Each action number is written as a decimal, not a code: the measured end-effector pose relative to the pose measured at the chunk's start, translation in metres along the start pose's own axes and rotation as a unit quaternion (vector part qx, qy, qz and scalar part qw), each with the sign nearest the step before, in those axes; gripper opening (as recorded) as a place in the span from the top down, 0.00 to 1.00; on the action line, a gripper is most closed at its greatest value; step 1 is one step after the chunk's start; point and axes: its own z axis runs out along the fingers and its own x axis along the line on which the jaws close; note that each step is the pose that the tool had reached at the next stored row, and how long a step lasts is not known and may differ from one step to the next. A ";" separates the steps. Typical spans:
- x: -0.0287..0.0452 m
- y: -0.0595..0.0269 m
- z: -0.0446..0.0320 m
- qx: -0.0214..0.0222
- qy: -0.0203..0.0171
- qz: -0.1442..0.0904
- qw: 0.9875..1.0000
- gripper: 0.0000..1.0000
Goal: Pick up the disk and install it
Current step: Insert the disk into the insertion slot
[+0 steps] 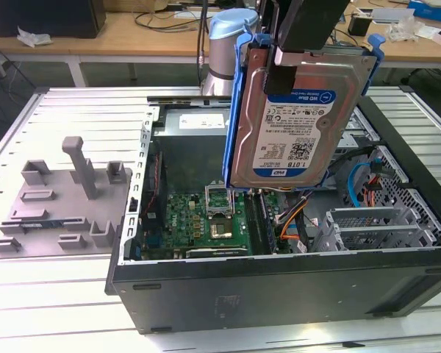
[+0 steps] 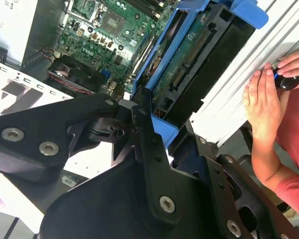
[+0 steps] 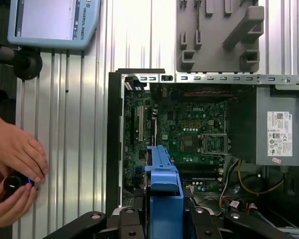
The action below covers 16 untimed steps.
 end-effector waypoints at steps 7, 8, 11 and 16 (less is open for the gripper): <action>0.0004 0.0000 0.0001 0.001 -0.014 -0.001 1.000 0.63; 0.0005 0.0000 0.0002 0.001 -0.015 -0.001 1.000 0.63; 0.0010 0.0000 0.0003 0.003 -0.018 -0.001 1.000 0.63; 0.0027 -0.0001 0.0004 0.006 -0.019 -0.001 1.000 0.63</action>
